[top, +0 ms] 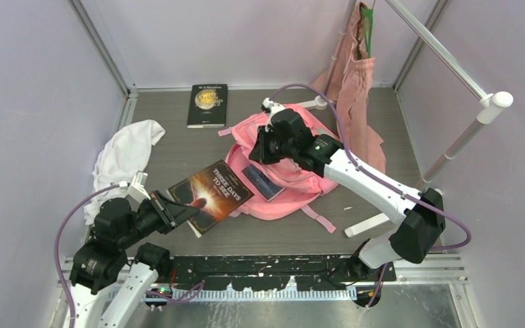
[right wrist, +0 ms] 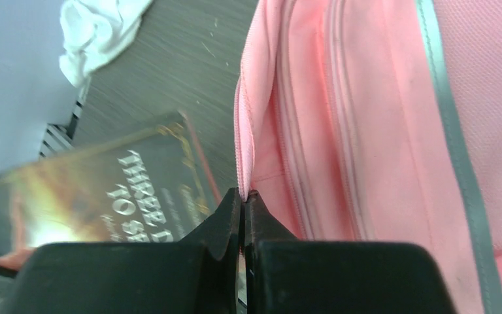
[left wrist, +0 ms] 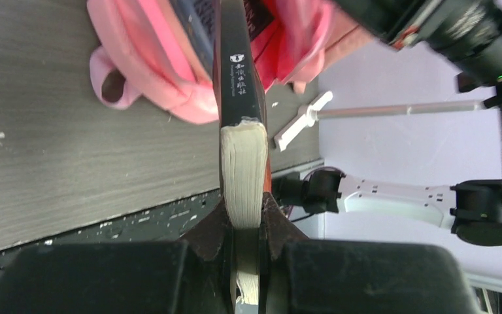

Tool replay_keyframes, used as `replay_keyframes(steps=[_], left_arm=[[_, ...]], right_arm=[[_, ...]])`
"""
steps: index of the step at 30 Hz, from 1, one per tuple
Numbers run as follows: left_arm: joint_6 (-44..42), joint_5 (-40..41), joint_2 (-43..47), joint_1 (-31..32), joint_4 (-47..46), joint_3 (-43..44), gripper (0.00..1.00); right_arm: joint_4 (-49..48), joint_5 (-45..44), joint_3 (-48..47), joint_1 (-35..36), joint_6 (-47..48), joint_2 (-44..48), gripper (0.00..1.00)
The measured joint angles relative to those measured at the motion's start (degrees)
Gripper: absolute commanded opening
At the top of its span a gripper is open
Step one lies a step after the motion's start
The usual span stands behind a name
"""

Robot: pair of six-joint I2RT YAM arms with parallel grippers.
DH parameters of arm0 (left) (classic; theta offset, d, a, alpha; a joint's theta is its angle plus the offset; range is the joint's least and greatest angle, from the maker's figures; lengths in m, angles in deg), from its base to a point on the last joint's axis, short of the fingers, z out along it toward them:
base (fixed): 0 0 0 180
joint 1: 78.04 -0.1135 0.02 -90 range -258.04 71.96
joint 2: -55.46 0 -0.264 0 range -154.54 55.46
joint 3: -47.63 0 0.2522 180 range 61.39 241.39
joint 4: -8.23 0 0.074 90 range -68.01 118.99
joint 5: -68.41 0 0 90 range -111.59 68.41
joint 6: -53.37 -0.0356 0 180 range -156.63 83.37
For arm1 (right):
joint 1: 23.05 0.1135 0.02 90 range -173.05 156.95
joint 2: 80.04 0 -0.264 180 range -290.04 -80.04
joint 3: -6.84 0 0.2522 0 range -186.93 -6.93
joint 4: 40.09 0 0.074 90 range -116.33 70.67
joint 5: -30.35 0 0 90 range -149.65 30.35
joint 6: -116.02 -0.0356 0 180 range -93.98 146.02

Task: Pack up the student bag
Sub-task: Place the book in the student bag.

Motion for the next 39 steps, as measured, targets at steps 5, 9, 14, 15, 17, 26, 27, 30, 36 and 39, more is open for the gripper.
replay_keyframes(steps=[5, 9, 14, 15, 17, 26, 27, 30, 36, 39], left_arm=[[1.5, -2.8, 1.6, 0.0, 0.3, -4.2, 0.00], [6.4, -3.7, 4.7, 0.0, -6.6, -10.8, 0.00], [12.5, -3.3, 2.1, 0.0, -21.3, -21.8, 0.00], [13.2, -3.3, -0.1, 0.0, -23.8, -22.9, 0.00], [14.1, -3.5, -6.6, 0.0, -28.7, -23.6, 0.00], [14.5, -5.9, -34.0, 0.3, -52.6, -22.1, 0.00], [14.4, -6.1, -37.1, 0.5, -54.9, -21.3, 0.00], [13.8, -6.7, -45.7, 1.7, -60.9, -18.4, 0.00], [13.0, -8.7, -60.2, 4.4, -68.2, -11.1, 0.04], [12.8, -10.2, -66.4, 5.3, -68.9, -7.5, 0.31]], right_arm=[[-1.1, -0.4, -1.1, -0.1, -1.6, 0.3, 0.01], [-1.4, 0.5, -1.1, -0.1, -2.9, 0.3, 0.01], [-1.9, 2.4, -1.1, -0.1, -4.2, 0.3, 0.01], [-2.1, 2.8, -1.1, -0.1, -4.5, 0.3, 0.01], [-2.3, 3.5, -1.1, -0.1, -4.9, 0.3, 0.01], [-2.9, 5.3, -1.1, 0.0, -6.9, 0.3, 0.01], [-3.0, 5.4, -1.1, 0.0, -7.1, 0.3, 0.01], [-3.3, 5.4, -1.1, 0.5, -7.6, 0.3, 0.01], [-3.7, 5.9, -1.1, 1.9, -7.9, 0.3, 0.01], [-3.9, 6.1, -1.1, 2.4, -8.0, 0.3, 0.01]])
